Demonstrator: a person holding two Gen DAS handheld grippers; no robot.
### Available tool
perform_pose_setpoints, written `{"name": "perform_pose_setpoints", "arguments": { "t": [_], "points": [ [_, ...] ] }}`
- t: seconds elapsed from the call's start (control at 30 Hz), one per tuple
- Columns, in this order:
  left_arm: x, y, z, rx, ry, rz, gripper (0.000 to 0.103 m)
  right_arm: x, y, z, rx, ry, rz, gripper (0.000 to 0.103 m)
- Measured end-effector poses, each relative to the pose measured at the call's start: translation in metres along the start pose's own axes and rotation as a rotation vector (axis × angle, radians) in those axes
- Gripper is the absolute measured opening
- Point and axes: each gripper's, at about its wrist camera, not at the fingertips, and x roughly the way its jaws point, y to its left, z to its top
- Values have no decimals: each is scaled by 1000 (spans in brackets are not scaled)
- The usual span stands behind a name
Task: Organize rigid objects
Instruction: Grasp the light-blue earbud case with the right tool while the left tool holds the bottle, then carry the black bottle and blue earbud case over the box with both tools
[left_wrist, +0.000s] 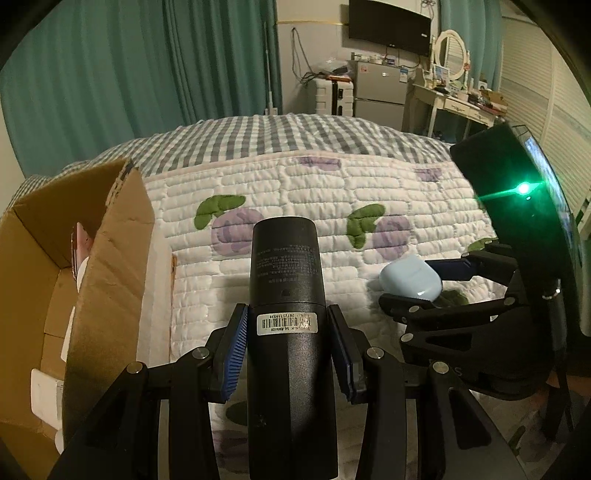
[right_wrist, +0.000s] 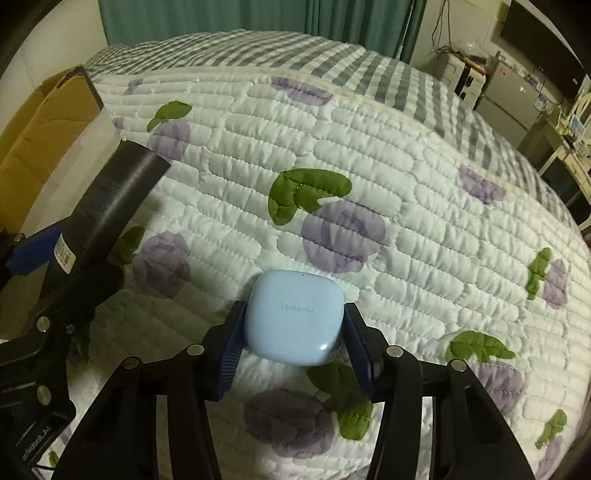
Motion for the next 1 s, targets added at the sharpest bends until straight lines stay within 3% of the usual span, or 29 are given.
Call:
{"name": "perform_pose_setpoints", "arguments": {
  "t": [0.4,0.83,1.0],
  "points": [
    [-63,3,21,-2,-89,-61,42,-81,-10,-5,74,-129,-103,51],
    [-166,68,42,-56,-220,-104,42,-211,57,14,43,-277,-176,51],
    [-191,106,46,-76,-257,-82,42,-249,96,29,12,-338,-164,51]
  ]
}}
